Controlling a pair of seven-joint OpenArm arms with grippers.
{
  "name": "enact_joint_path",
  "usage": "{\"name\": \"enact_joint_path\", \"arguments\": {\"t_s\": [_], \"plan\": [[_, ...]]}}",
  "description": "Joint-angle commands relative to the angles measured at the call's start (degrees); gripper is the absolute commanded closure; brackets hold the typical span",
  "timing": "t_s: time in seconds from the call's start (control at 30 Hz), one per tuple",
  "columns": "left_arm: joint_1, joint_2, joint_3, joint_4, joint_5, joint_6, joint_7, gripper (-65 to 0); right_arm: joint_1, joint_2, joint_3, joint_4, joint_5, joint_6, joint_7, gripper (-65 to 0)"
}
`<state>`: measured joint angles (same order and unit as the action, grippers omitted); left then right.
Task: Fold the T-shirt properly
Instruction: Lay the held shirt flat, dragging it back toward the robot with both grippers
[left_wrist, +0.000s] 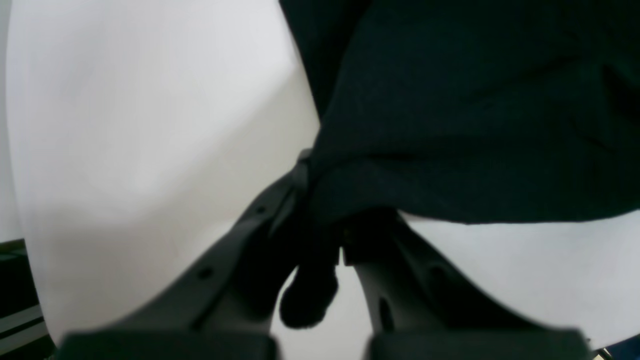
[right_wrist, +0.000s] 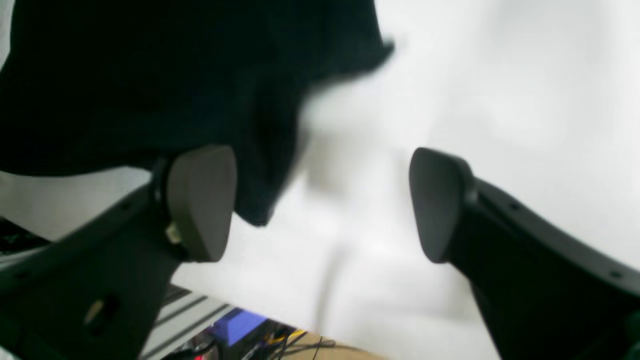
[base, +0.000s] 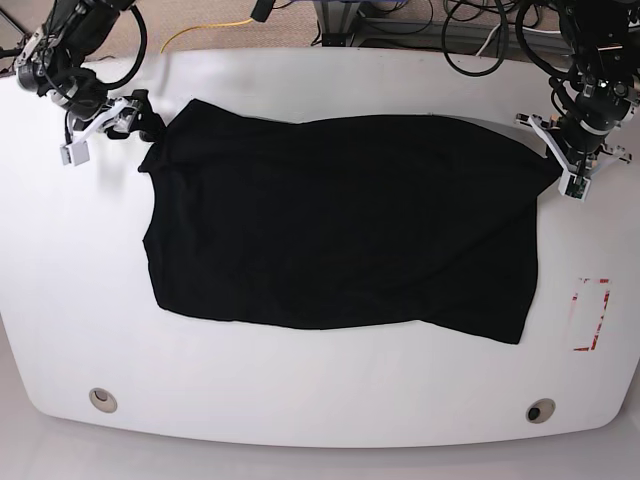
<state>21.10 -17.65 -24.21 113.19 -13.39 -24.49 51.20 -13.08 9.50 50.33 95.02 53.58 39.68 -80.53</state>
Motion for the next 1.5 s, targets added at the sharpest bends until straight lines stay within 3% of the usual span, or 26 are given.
{"name": "enact_joint_path", "arguments": {"t_s": [0.0,0.5,0.57,0.77,0.97,1.1,1.33,1.47], "plan": [[-0.22,-0.94,-0.28,0.79,-0.2,0.27,-0.87,0.0,0.2,0.57,0.0,0.85,0.18,0.32,2.6,-50.9],[-0.14,-1.03,-0.45,0.79,-0.2,0.27,-0.87,0.0,0.82,-0.75,-7.56,-5.92,-2.02,0.32,2.86,-49.8],[-0.14,-0.94,-0.45,0.88,-0.2,0.27,-0.87,0.0,0.82,-1.28,-7.56,-5.48,-2.02,0.32,2.86,-43.9],[-0.14,-0.86,-0.45,0.88,-0.2,0.27,-0.87,0.0,-0.15,-1.45,-7.47,-4.78,-2.02,0.32,2.86,0.0],[-0.22,-0.77,-0.28,1.14,-0.55,0.27,-0.87,0.0,-2.35,-1.36,-7.38,-1.09,-1.85,0.32,2.86,0.0],[-0.75,-0.68,-0.36,1.41,-0.72,0.01,-0.87,0.0,-6.57,-1.45,-7.29,5.68,1.41,0.32,2.77,0.0],[-0.66,0.46,-6.96,1.32,-0.37,-11.51,-0.87,0.0,-14.74,-0.49,-7.29,13.06,5.27,0.32,2.77,0.0],[-0.22,2.05,-9.95,1.06,-0.11,-14.59,-0.78,0.0,-17.2,-0.49,-7.29,13.86,5.27,0.32,2.77,0.0]]}}
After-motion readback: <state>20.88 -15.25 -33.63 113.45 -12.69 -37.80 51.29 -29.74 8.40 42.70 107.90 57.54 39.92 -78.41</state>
